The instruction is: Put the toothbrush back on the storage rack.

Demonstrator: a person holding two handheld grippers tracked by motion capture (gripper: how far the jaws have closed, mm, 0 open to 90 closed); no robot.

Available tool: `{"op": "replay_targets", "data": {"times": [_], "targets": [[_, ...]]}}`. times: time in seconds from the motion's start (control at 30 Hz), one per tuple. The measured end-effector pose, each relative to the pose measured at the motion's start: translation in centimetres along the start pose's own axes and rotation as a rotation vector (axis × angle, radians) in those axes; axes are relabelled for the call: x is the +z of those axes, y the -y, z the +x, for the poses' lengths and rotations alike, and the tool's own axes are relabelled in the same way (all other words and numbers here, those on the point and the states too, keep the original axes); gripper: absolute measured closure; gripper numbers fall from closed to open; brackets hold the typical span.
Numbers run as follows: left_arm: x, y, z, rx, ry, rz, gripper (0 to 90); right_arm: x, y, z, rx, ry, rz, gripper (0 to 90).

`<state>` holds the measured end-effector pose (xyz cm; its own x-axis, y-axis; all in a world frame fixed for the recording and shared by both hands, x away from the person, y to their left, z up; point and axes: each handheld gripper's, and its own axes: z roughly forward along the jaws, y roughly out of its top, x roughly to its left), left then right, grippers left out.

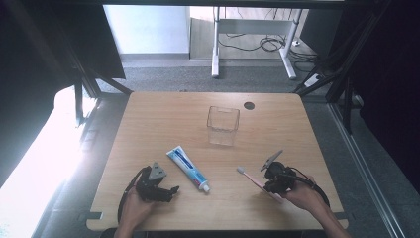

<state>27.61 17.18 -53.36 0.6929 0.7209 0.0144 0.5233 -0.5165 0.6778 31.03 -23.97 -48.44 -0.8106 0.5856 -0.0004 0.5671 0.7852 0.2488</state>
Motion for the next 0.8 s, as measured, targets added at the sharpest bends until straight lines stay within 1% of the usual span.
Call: {"op": "replay_targets", "data": {"times": [0.03,0.07,0.1,0.13,0.27,0.3,0.47,0.53,0.8], "targets": [[0.0,0.0,0.0,0.0,0.0,0.0,13.5,0.0,0.0,0.0,0.0,0.0,0.0,80.2],[0.0,0.0,0.0,0.003,0.0,0.0,13.5,0.3,-0.5,0.1,-0.004,0.006,0.03,80.1],[0.0,0.0,0.0,0.003,0.0,0.001,13.5,0.5,-0.7,0.0,-0.019,0.004,0.038,79.8],[0.0,0.0,0.0,0.003,0.0,0.0,13.5,0.5,-0.7,0.0,-0.019,0.004,0.038,79.8],[0.0,0.0,0.0,0.005,-0.001,0.002,13.5,1.0,-1.7,0.1,-0.018,0.014,0.081,78.2],[0.0,0.0,-0.1,0.004,-0.001,0.001,13.5,1.0,-1.7,0.1,-0.018,0.014,0.081,78.2],[0.0,0.0,-0.1,0.005,0.0,0.002,13.6,1.5,-2.4,0.0,-0.013,0.018,0.119,77.5],[0.1,0.0,-0.1,0.005,0.001,0.0,13.6,1.7,-2.7,-0.1,-0.016,0.028,0.13,77.6],[0.0,0.0,-0.1,0.007,-0.001,0.004,13.6,2.2,-3.1,-0.2,-0.014,0.033,0.159,77.9]]}}
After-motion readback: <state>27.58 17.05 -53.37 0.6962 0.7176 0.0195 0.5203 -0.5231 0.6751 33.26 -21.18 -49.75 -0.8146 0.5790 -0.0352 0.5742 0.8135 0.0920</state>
